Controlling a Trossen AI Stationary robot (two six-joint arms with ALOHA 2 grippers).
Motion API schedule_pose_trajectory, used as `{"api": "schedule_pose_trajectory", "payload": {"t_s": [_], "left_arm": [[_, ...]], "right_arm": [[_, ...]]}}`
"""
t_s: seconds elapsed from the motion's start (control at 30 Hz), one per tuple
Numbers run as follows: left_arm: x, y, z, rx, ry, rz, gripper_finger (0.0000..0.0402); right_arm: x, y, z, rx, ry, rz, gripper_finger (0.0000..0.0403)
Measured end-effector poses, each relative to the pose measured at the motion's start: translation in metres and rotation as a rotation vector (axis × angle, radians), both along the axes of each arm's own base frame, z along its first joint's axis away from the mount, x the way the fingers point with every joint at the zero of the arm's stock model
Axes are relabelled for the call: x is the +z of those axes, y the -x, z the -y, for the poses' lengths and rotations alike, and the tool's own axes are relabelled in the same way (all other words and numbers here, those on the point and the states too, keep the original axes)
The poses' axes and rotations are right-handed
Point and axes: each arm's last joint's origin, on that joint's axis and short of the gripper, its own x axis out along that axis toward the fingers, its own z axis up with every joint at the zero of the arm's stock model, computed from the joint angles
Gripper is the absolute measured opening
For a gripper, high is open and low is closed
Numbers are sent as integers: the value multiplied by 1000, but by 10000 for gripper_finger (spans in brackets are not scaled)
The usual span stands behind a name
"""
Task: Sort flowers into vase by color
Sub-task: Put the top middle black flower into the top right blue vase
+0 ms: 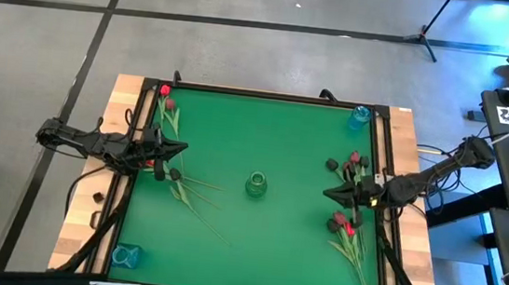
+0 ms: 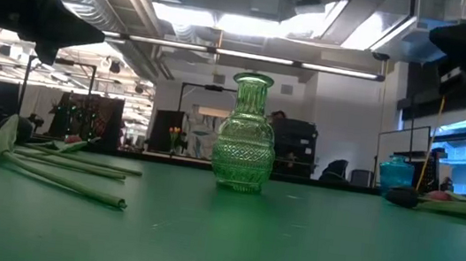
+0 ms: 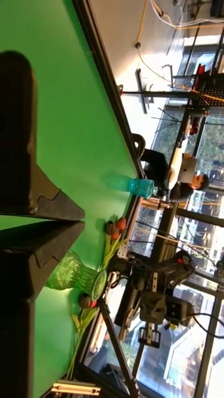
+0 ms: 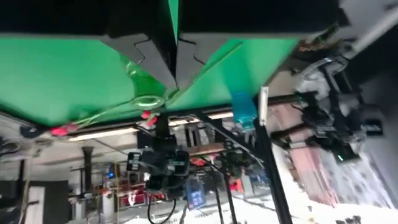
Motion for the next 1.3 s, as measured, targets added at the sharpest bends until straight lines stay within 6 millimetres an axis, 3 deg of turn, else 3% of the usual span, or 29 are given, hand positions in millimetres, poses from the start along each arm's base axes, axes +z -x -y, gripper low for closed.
{"api": "schedule_pose_trajectory", "payload": {"t_s": [0.13, 0.27, 0.43, 0.57, 0.9, 1.3], "left_arm": [[0, 0, 0, 0, 0, 0, 11], [0, 0, 0, 0, 0, 0, 11], [0, 0, 0, 0, 0, 0, 11], [0, 0, 0, 0, 0, 0, 11], [0, 0, 0, 1, 0, 0, 11], [0, 0, 0, 0, 0, 0, 11]], "right_arm": [[13, -16, -6, -130, 45, -103, 20], [28, -34, -6, -314, 73, -330, 78], [34, -43, 21, -464, -31, -767, 158], [24, -43, 52, -540, -158, -1106, 197], [-10, -50, 106, -533, -296, -1418, 206], [-37, -63, 120, -485, -260, -1547, 200]]}}
